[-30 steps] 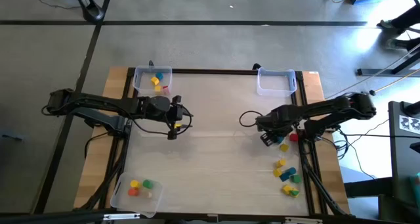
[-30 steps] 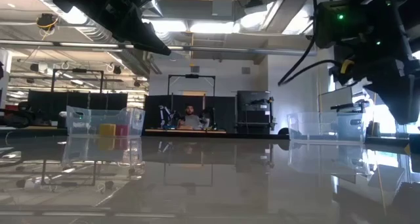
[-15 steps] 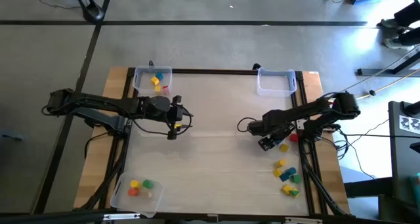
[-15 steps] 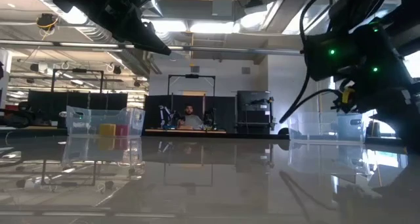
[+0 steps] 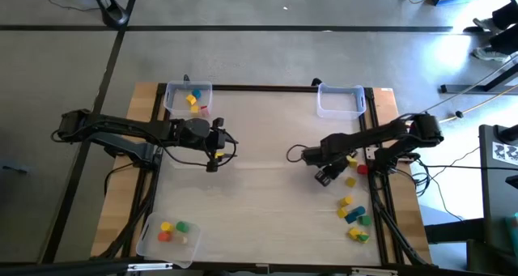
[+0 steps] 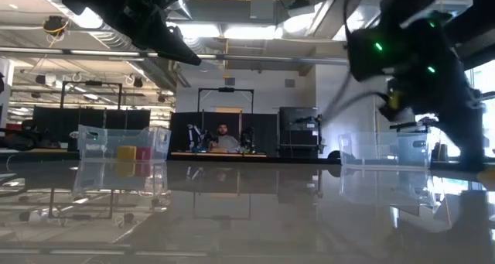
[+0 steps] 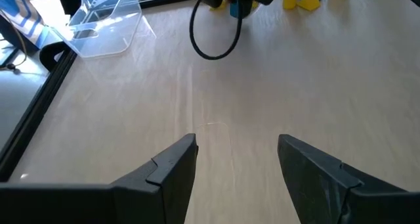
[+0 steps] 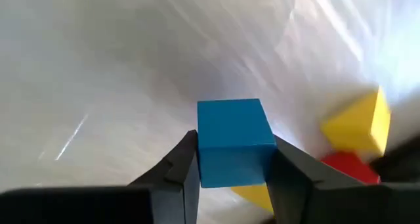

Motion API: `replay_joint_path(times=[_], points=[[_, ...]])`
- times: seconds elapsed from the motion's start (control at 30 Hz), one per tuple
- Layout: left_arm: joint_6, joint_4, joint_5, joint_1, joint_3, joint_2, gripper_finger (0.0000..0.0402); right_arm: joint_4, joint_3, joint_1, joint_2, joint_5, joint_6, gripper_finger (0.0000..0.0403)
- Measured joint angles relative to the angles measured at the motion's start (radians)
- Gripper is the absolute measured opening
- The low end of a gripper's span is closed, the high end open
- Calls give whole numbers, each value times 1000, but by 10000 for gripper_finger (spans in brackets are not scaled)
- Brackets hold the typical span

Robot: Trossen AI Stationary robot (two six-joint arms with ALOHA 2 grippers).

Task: Sort blocks by size
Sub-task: Put the right blue cube block into the top left transparent bin

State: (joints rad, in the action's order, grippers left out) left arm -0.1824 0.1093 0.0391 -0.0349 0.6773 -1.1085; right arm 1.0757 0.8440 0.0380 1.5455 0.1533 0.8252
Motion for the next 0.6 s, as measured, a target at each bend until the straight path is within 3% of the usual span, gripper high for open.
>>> replay_joint_path(times=[0.17,0.27,0.4,0.6], points=[[18,23,0,0,4,11,200,-8,154,-13,0,-111,-71,130],[21,45,0,0,8,48,200,-50,243,-28,0,-230,-128,144],[21,69,21,0,9,133,200,-294,288,-66,0,-332,-264,139],[-35,96,121,-21,9,271,200,-806,288,-156,41,-318,-494,138]])
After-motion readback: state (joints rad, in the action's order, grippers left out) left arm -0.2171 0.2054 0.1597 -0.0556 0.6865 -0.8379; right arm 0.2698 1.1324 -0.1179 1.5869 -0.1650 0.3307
